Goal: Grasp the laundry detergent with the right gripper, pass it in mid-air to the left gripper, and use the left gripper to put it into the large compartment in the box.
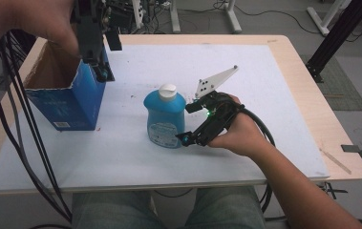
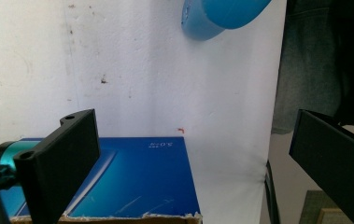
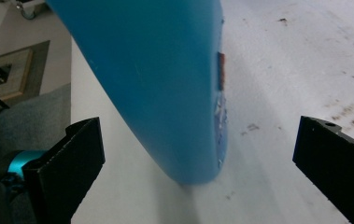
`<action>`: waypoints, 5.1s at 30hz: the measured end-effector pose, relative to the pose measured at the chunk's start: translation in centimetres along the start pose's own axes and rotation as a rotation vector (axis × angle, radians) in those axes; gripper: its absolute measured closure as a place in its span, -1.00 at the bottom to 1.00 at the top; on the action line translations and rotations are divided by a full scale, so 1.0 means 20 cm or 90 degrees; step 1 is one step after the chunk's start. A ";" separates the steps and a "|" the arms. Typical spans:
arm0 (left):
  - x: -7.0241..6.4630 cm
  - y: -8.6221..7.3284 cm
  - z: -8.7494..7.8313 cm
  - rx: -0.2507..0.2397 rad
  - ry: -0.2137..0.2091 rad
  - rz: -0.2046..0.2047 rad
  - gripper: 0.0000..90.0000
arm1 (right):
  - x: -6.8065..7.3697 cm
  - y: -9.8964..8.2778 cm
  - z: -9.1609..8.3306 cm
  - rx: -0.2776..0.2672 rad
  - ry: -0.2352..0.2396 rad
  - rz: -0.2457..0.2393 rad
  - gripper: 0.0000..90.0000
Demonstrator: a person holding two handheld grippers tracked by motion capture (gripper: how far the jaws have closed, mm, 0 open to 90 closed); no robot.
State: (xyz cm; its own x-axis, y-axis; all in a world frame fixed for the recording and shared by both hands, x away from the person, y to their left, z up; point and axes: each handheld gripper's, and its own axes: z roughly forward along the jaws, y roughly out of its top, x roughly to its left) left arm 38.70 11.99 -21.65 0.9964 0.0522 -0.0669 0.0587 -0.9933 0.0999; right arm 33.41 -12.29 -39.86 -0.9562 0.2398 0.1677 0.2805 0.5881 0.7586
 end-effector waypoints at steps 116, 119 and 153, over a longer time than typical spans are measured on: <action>-0.19 0.17 0.04 0.007 -0.030 0.050 -0.96 | 0.14 0.24 0.03 -0.139 -0.001 -0.138 0.04; -0.22 0.20 0.03 0.004 -0.027 0.059 -0.96 | 0.14 0.26 0.02 -0.136 0.009 -0.133 0.04; -0.26 0.27 0.07 0.004 -0.005 0.014 -0.91 | 0.17 0.37 0.06 -0.132 0.052 -0.130 0.04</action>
State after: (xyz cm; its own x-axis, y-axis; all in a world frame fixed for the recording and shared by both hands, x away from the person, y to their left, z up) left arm 33.83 6.15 -22.18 0.9970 0.0288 -0.0718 0.0356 -0.9948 0.0950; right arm 32.34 -6.26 -34.36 -0.9970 0.0646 0.0419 0.0663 0.4450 0.8931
